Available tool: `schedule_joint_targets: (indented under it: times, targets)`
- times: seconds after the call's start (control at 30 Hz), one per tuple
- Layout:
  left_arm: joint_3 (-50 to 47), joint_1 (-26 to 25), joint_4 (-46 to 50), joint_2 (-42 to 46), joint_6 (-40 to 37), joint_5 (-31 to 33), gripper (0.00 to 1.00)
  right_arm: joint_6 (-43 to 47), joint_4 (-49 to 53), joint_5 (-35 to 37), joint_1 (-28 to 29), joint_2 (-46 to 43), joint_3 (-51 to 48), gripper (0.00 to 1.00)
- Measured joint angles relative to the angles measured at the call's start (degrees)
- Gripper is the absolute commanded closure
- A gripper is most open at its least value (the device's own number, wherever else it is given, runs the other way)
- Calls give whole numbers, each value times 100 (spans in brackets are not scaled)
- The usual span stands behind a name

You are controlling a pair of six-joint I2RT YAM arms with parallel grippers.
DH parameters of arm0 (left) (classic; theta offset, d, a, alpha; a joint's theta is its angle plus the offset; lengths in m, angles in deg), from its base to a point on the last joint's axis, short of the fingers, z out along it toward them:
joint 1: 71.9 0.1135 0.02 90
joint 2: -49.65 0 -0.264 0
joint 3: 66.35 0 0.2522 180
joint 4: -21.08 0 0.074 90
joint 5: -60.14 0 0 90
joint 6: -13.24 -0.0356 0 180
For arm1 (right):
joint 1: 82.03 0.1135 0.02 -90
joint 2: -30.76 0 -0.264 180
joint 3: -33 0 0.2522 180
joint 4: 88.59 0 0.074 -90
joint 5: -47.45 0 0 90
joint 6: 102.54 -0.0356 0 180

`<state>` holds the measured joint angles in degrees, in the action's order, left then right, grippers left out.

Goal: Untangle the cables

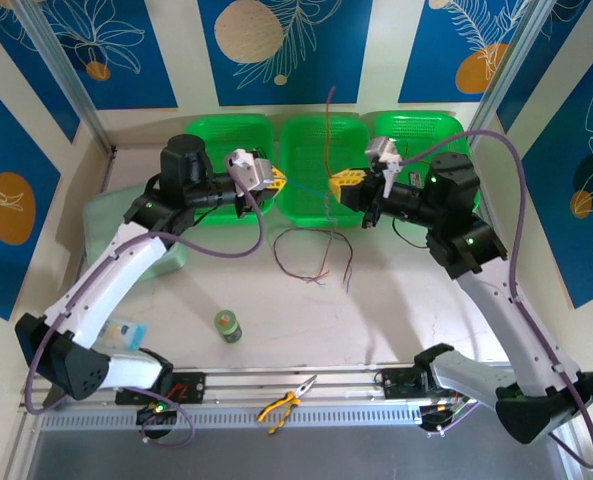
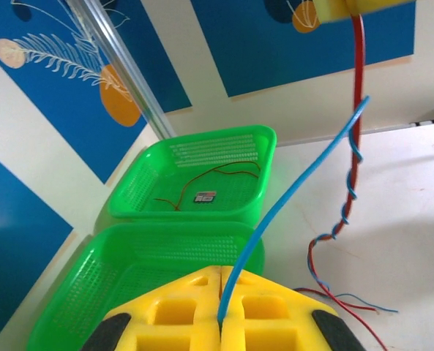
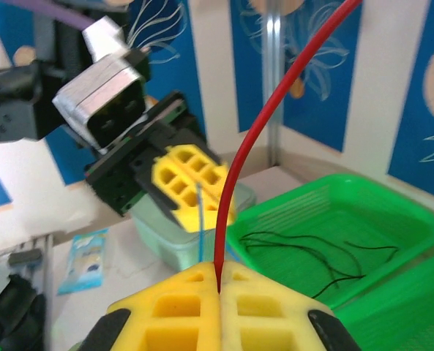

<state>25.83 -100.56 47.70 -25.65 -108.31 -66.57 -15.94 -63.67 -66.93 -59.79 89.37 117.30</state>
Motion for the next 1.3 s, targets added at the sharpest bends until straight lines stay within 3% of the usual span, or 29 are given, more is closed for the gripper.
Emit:
schedule_joint_targets:
  times: [0.3, 0.57, 0.9, 1.3]
  targets:
    - [9, 649, 264, 188, 321, 678, 100, -358, -254, 621, -988, -557, -79, 100]
    - [9, 1528, 345, 201, 846, 1355, 100, -638, -153, 881, -2179, -616, 328, 100]
    - [9, 2162, 400, 214, 1300, 1759, 100, -1200, -313, 1075, -3394, -577, 446, 100]
    - [243, 2704, 721, 184, 1779, 2396, 100, -1471, -428, 1091, -4297, -468, 481, 100]
